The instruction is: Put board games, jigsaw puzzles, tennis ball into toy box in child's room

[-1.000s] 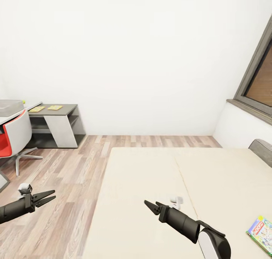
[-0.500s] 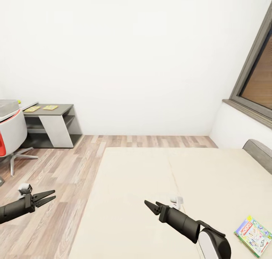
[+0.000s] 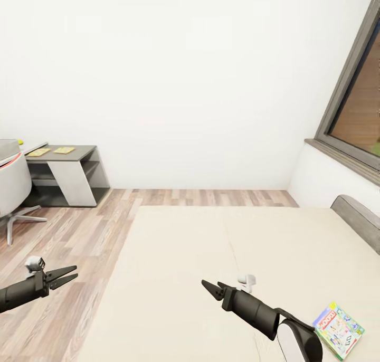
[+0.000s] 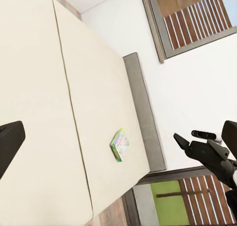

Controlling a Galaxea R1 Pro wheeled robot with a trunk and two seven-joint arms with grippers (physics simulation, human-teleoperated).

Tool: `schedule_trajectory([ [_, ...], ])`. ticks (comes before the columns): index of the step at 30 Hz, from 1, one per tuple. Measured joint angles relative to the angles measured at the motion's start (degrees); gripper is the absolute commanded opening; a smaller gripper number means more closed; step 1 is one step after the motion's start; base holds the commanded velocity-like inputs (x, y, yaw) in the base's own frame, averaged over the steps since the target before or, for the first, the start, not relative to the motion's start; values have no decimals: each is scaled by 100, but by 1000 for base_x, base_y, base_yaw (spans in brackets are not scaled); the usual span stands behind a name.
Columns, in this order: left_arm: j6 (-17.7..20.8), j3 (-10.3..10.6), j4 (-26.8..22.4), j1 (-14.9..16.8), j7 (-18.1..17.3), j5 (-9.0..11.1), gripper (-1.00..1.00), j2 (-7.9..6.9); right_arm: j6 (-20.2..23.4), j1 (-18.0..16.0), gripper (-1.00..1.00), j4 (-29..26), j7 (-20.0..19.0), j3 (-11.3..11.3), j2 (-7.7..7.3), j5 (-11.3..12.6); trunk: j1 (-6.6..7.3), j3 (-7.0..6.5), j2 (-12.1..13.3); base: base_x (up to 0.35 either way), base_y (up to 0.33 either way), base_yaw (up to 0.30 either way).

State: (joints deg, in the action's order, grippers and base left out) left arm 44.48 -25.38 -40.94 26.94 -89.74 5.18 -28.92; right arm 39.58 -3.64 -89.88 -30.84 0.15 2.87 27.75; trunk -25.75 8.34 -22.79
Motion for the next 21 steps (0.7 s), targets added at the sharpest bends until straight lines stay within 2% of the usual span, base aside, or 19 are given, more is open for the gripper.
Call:
schedule_trajectory([
  [21, 0, 0, 0, 0, 0, 0, 100, 1, 0, 0, 100, 0, 3, 0, -3, 0, 0, 0, 0, 0, -234, 0],
])
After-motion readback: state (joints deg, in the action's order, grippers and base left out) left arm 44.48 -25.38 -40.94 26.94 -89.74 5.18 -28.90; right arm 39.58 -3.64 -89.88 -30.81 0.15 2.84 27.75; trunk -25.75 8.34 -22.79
